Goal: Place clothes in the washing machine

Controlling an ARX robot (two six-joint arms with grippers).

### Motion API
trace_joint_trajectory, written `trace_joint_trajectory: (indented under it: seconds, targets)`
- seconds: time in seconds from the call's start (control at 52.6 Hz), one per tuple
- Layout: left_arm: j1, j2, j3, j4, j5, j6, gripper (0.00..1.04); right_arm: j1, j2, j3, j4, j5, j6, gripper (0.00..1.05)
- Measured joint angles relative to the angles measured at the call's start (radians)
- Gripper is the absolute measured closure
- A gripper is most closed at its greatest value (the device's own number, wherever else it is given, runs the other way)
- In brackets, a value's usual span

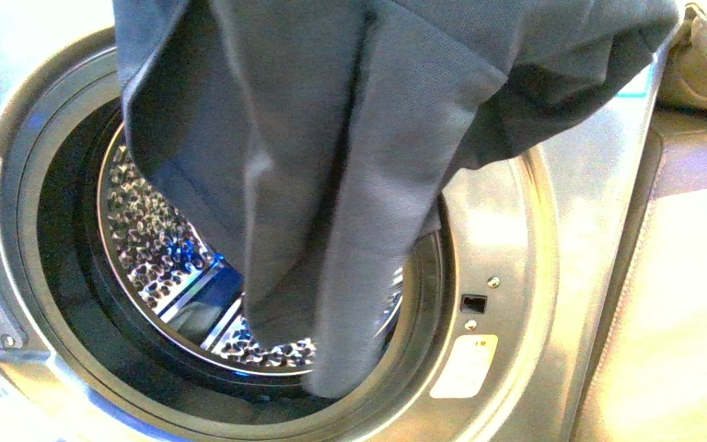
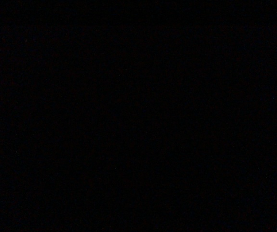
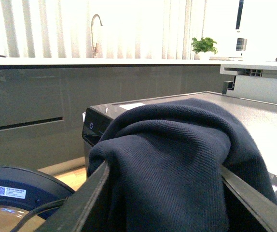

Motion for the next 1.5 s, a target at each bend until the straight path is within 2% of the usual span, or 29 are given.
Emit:
trace_joint_trajectory:
  seconds: [0.038, 0.152, 0.19, 0.209, 0.437, 0.798, 0.969, 1.292, 1.501]
  targets:
    - [0.008, 0.002, 0.000, -0.001, -0.007, 0.000, 0.57, 0.000, 0.000, 0.000, 0.001, -0.001, 0.000, 0.40]
    - [0.044, 0.003, -0.013, 0.000, -0.003, -0.001, 0.81, 0.000, 0.000, 0.000, 0.002, -0.001, 0.000, 0.15]
    - [0.056, -0.002, -0.026, 0.002, 0.002, -0.001, 0.86, 0.000, 0.000, 0.000, 0.002, -0.001, 0.000, 0.07]
    - [0.061, -0.005, -0.033, 0.002, 0.004, -0.001, 0.88, 0.000, 0.000, 0.000, 0.002, -0.001, 0.001, 0.06]
    - [0.134, -0.046, -0.146, 0.018, 0.071, -0.003, 0.92, 0.000, 0.000, 0.000, 0.002, -0.001, 0.001, 0.08]
    - [0.338, -0.059, -0.344, 0.103, 0.187, -0.039, 0.92, 0.000, 0.000, 0.000, 0.002, -0.001, 0.001, 0.08]
    - [0.401, -0.026, -0.425, 0.175, 0.240, -0.062, 0.92, 0.000, 0.000, 0.000, 0.002, -0.001, 0.001, 0.08]
    - [0.392, 0.163, -0.535, 0.331, 0.274, -0.068, 0.92, 0.000, 0.000, 0.000, 0.002, -0.001, 0.001, 0.08]
    - [0.390, 0.253, -0.533, 0.352, 0.281, -0.068, 0.92, 0.000, 0.000, 0.000, 0.002, -0.001, 0.001, 0.08]
